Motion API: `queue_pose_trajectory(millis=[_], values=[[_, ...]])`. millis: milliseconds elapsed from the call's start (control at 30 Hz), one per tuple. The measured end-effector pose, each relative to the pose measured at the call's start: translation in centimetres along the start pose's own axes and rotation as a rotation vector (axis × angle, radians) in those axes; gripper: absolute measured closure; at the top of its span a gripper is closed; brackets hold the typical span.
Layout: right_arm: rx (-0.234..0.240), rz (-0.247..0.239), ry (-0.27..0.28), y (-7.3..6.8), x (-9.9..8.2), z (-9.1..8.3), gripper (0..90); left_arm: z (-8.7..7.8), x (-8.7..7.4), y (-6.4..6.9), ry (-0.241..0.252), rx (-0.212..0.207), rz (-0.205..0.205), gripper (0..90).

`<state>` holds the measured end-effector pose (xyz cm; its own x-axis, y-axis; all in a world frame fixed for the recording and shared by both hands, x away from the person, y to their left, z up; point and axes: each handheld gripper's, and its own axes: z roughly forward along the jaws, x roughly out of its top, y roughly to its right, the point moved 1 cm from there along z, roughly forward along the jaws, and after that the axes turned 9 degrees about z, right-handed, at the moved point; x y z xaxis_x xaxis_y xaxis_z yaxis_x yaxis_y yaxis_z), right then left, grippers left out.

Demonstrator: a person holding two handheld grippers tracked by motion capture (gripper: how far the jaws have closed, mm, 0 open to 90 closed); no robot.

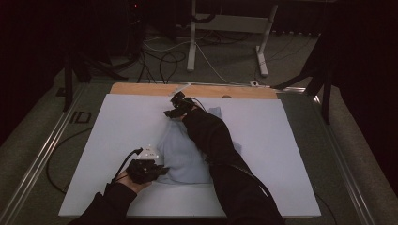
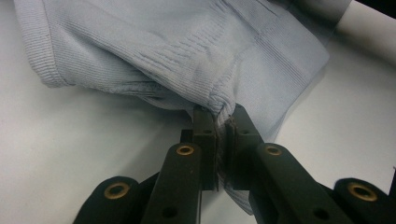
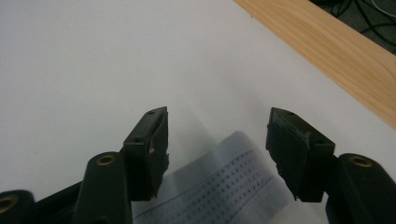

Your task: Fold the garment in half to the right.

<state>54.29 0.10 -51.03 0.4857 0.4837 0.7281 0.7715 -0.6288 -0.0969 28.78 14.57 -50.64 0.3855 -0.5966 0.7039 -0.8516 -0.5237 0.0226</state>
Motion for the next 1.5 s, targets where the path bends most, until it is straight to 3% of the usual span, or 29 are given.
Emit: queue_pose_trajectory(millis=[300, 667, 733, 833, 1100, 1300, 1500], values=[[-0.032, -0.002, -0.078, -0.1, -0.2, 1.5, 43.2, 0.0, 0.0, -0.1, -0.003, -0.004, -0.005, 85.5], [-0.064, -0.039, -0.133, -0.1, -0.6, 2.1, 55.0, 0.2, -0.1, -0.1, -0.007, -0.006, -0.009, 85.6], [-0.066, -0.038, -0.13, -0.1, -0.6, 2.1, 57.3, 0.2, -0.2, -0.1, -0.01, -0.006, -0.009, 85.5], [-0.058, -0.045, -0.14, -0.3, -0.7, 2.0, 68.1, 0.2, -0.2, -0.1, -0.013, -0.007, -0.008, 85.5], [-0.063, -0.058, -0.16, -0.4, -0.5, 1.9, 80.9, 0.3, -0.3, -0.2, -0.015, -0.01, -0.015, 85.5], [-0.075, -0.068, -0.159, -0.7, -0.4, 1.7, 84.7, 0.3, -0.4, -0.3, -0.016, -0.012, -0.023, 85.5], [-0.073, -0.089, -0.114, -0.8, 0.6, 0.4, 85.0, 0.3, -0.4, -0.3, -0.017, -0.013, -0.023, 85.5]])
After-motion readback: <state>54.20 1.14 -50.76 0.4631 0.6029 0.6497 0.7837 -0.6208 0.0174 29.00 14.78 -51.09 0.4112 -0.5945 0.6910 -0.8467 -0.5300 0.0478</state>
